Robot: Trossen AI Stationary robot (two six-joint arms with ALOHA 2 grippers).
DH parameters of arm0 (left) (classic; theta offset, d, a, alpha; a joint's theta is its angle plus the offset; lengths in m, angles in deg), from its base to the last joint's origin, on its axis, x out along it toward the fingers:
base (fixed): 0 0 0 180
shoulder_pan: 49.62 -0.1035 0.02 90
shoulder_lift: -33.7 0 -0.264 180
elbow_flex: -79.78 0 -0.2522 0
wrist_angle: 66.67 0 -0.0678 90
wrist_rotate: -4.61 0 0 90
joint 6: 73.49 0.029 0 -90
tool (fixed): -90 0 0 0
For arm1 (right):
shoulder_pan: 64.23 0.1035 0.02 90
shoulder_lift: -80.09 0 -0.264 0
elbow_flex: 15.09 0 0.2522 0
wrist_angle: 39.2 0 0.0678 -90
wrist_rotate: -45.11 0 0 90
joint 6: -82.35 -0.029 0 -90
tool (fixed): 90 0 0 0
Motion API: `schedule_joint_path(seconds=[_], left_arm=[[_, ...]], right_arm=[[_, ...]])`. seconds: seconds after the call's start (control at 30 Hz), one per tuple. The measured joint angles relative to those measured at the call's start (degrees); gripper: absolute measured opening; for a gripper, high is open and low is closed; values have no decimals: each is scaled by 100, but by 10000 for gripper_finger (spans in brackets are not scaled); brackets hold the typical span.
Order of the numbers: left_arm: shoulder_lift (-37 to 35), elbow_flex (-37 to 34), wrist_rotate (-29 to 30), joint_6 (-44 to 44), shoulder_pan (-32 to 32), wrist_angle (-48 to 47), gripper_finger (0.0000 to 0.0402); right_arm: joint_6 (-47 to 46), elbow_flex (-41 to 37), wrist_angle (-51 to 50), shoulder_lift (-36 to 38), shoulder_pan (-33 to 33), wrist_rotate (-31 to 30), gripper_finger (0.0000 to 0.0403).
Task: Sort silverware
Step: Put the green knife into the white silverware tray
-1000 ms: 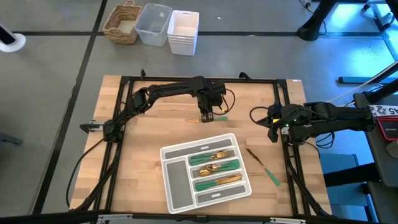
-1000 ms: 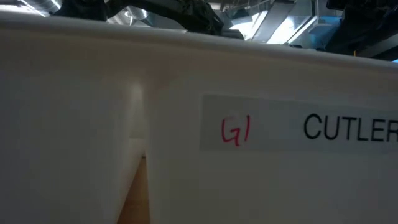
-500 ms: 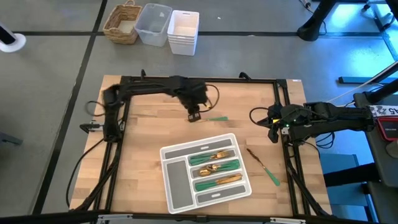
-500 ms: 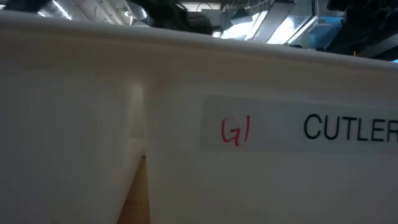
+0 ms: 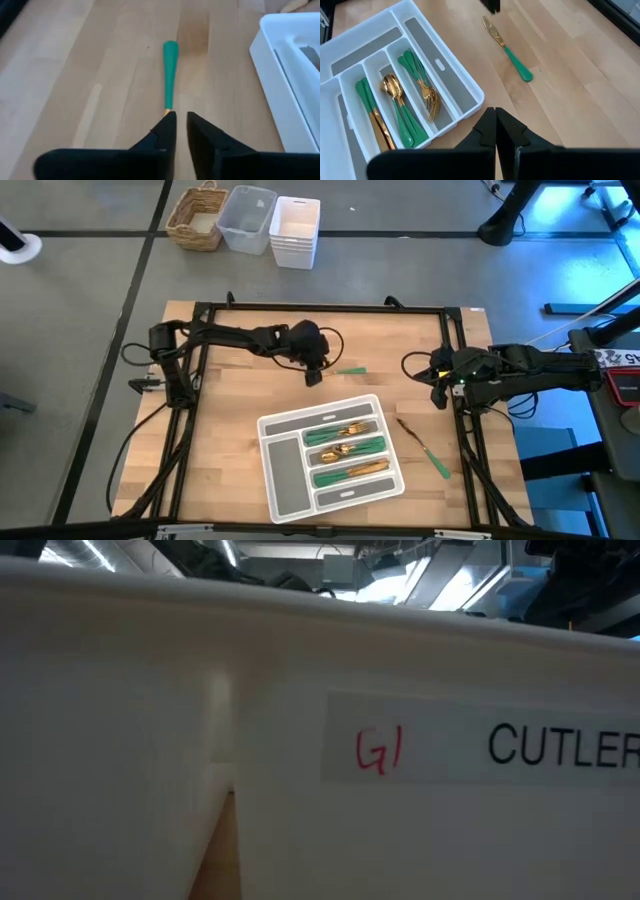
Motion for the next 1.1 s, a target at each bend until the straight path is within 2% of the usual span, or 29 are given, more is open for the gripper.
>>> schedule_joint_path(seconds=[0.17, 0.3, 0.53, 0.67, 0.8, 1.1], left_arm=[[339, 0, 1, 33, 85, 615, 90], [607, 3, 14, 32, 168, 1224, 112], [1086, 2, 23, 206, 241, 1274, 113], [1302, 2, 355, 406, 244, 1321, 107], [1396, 4, 472, 475, 239, 1620, 104], [1547, 11, 451, 431, 182, 1586, 104]], right_arm=[[-2, 0, 191, 0, 0, -4, 1], [-2, 0, 216, 0, 0, -6, 1], [-2, 0, 214, 0, 0, -6, 1], [-2, 0, 211, 0, 0, -6, 1], [-2, 0, 209, 0, 0, -6, 1], [-2, 0, 207, -2, 0, -6, 1]])
